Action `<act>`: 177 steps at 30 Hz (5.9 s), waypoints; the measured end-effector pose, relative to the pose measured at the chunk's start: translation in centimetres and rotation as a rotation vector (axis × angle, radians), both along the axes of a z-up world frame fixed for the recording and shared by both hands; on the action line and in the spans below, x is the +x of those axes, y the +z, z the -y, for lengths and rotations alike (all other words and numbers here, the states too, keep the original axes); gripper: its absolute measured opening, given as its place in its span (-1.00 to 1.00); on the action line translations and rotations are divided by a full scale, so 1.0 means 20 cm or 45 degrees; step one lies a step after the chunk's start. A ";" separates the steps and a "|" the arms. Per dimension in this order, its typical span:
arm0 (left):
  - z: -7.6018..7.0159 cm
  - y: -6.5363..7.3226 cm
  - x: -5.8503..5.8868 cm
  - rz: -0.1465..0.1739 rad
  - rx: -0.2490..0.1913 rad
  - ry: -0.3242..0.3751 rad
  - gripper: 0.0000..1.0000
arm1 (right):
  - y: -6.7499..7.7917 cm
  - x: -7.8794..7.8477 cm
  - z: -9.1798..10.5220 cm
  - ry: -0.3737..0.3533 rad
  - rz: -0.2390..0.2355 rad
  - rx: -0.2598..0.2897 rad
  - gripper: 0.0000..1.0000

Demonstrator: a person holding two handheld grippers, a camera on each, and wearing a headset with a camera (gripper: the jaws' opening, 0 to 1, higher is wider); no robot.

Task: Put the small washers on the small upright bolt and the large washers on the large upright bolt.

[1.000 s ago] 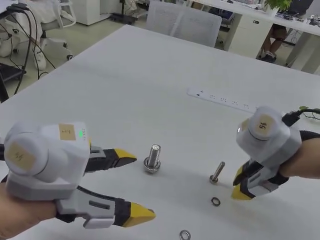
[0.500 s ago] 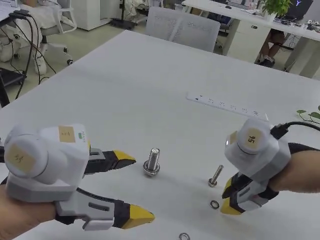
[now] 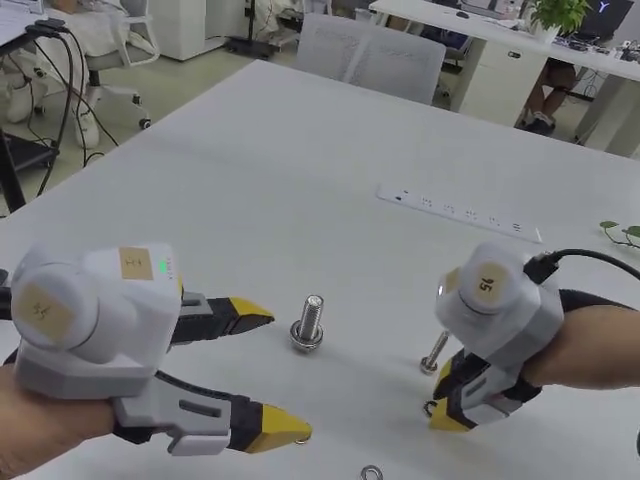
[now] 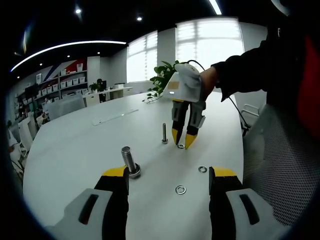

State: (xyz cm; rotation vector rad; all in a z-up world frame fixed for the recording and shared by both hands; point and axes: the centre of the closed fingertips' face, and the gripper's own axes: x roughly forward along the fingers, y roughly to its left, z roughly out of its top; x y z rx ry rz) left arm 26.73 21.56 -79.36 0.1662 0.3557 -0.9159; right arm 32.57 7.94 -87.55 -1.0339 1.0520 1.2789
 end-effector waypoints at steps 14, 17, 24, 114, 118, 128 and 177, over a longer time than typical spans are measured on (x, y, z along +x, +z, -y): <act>0.00 0.00 0.00 0.001 -0.004 0.001 0.28 | 0.00 0.00 0.00 0.020 0.009 -0.028 -0.63; 0.00 0.01 0.00 0.002 -0.004 0.001 0.28 | 0.00 0.00 0.00 0.016 0.004 -0.029 -0.63; 0.00 0.01 0.01 0.002 -0.007 0.004 0.27 | 0.00 0.01 0.00 0.029 0.012 -0.045 -0.66; 0.01 0.05 0.01 0.028 0.002 0.001 0.25 | 0.31 -0.02 0.07 0.001 0.089 0.029 -0.72; 0.01 0.05 0.01 0.028 0.002 0.000 0.25 | 0.35 0.00 0.07 -0.004 0.105 0.042 -0.72; 0.01 0.04 0.01 0.025 0.005 0.004 0.25 | 0.42 0.05 0.05 -0.011 0.150 0.067 -0.72; -0.02 0.03 0.02 0.019 -0.006 0.032 0.24 | 0.32 0.24 -0.05 0.077 0.140 -0.017 -0.71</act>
